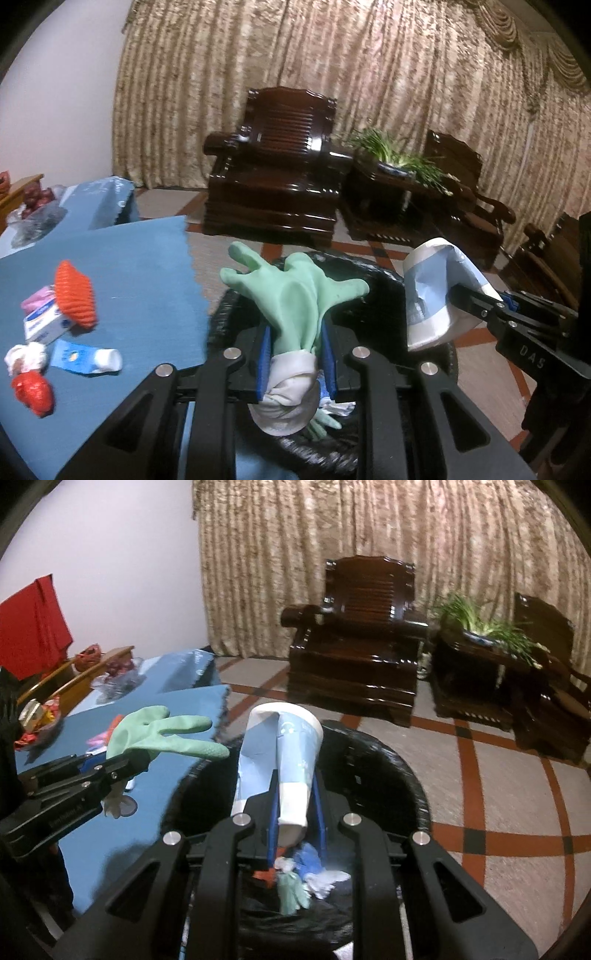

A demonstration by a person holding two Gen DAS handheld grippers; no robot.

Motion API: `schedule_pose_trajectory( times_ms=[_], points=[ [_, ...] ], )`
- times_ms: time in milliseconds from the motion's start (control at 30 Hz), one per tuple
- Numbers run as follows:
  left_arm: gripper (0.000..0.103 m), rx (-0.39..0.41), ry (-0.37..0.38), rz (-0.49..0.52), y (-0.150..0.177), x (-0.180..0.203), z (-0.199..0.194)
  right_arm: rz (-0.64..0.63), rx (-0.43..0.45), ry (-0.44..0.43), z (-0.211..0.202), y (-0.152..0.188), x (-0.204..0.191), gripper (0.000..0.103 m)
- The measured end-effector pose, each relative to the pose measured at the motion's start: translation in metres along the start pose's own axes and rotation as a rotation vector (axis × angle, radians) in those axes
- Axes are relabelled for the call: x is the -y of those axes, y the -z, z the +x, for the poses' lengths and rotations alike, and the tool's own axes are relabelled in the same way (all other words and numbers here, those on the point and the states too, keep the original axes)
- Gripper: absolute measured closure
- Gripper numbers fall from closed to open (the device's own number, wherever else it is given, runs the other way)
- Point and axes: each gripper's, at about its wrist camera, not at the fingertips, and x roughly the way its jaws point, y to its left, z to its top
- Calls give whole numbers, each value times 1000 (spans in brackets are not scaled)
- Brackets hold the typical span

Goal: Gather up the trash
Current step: 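Carry the sock-glove and paper cup over the black bin and open both tools, then move both tools back from the bin to the remaining trash on the table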

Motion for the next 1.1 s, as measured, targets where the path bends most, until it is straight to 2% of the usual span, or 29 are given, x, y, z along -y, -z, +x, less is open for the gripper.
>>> schedule_pose_trajectory(
  times_ms=[167,267,333,400,433,500,533,600,633,867,1100],
  points=[
    [78,-36,32,21,1,16,24,21,-29,37,11,10,18,86],
    [70,-62,66,29,3,21,35,28,-43,66,16,17,26,79],
    [61,-70,81,21,4,20,36,31,-49,77,19,20,32,69],
    [51,-69,83,4,5,18,34,34,-46,87,19,23,34,47],
    [49,-67,84,-3,6,15,32,34,-38,90,18,23,34,42],
    [38,-51,78,-10,7,11,27,31,-18,101,14,25,32,18],
    [35,-43,74,-12,7,9,24,30,-8,106,12,26,30,14],
    [17,-22,65,-20,5,5,16,31,5,98,8,26,26,10],
    [15,-9,55,-23,6,2,12,36,3,90,7,26,24,9],
    [15,14,14,-20,12,-16,-15,39,25,49,-5,22,4,9],
    [13,54,-89,-44,20,-50,-55,1,42,-17,-8,11,-30,9]
  ],
)
